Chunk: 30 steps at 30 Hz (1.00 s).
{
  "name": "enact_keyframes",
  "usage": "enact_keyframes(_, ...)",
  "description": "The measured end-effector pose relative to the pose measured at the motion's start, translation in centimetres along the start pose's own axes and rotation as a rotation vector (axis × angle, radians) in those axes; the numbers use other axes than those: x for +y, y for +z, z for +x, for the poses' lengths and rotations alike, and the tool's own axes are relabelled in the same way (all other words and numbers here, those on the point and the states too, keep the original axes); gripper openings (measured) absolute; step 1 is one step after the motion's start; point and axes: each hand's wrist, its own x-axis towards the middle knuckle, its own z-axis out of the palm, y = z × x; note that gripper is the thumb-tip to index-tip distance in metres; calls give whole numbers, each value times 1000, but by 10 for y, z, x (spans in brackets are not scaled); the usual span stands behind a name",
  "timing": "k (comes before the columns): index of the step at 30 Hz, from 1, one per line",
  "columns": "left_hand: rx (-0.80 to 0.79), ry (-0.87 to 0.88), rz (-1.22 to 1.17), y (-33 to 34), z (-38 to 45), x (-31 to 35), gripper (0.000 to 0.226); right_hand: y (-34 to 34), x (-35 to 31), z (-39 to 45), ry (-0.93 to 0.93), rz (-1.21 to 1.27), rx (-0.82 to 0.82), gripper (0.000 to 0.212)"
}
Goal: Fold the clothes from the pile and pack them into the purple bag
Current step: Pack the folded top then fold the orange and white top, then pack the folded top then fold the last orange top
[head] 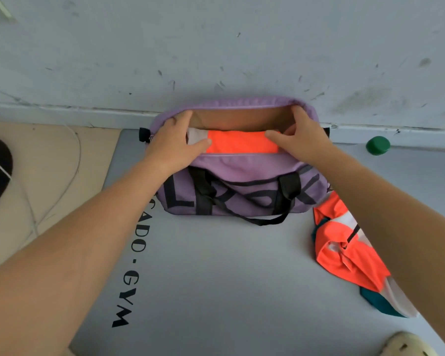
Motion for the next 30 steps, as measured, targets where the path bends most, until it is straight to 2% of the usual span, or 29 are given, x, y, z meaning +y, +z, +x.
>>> enact_keyframes(4, 77, 63, -39, -8, -6, 12, 61, -13, -12, -17, -30, -20, 124, 53)
enact_keyframes(7, 186, 178, -1, -2, -38, 36, 49, -23, -10, -52, -96, 127, 306, 19)
enact_keyframes(9, 270, 328, -18, 17, -72, 60, 32, -25, 5, -86, -84, 164, 418, 17)
enact_keyframes(10, 248, 360, -55, 32, -91, 72, 28, -23, 18, -102, -18, 181, 425, 20)
enact_keyframes(11, 166, 342, -87, 47, -109, 83, 29, -21, 36, -118, 76, 194, 405, 25)
enact_keyframes(14, -281, 124, -56, 105, -151, 100, 33, -14, 97, -159, 323, 126, 311, 29)
enact_keyframes(15, -416, 78, -13, 123, -161, 100, 38, -13, 118, -171, 373, 73, 312, 23)
enact_keyframes(16, -534, 42, 16, 139, -170, 100, 49, -14, 137, -181, 424, 6, 316, 25)
enact_keyframes(18, -677, -27, 58, 161, -183, 99, 71, -16, 170, -197, 600, -143, 277, 68)
enact_keyframes(20, -742, -70, 110, 175, -192, 100, 80, -15, 193, -211, 841, -162, 220, 101)
enact_keyframes(22, -763, -91, 145, 183, -195, 101, 83, -10, 204, -220, 974, -74, 168, 109)
enact_keyframes(25, -732, -146, 113, 179, -189, 106, 83, 7, 194, -225, 941, 203, 184, 83)
enact_keyframes(27, -698, -224, -57, 171, -182, 114, 78, 23, 173, -232, 877, 326, 117, 63)
enact_keyframes(29, -650, -340, -373, 159, -181, 125, 61, 35, 144, -245, 814, 474, -72, 53)
enact_keyframes(30, -607, -387, -505, 153, -183, 128, 45, 38, 129, -253, 780, 545, -226, 56)
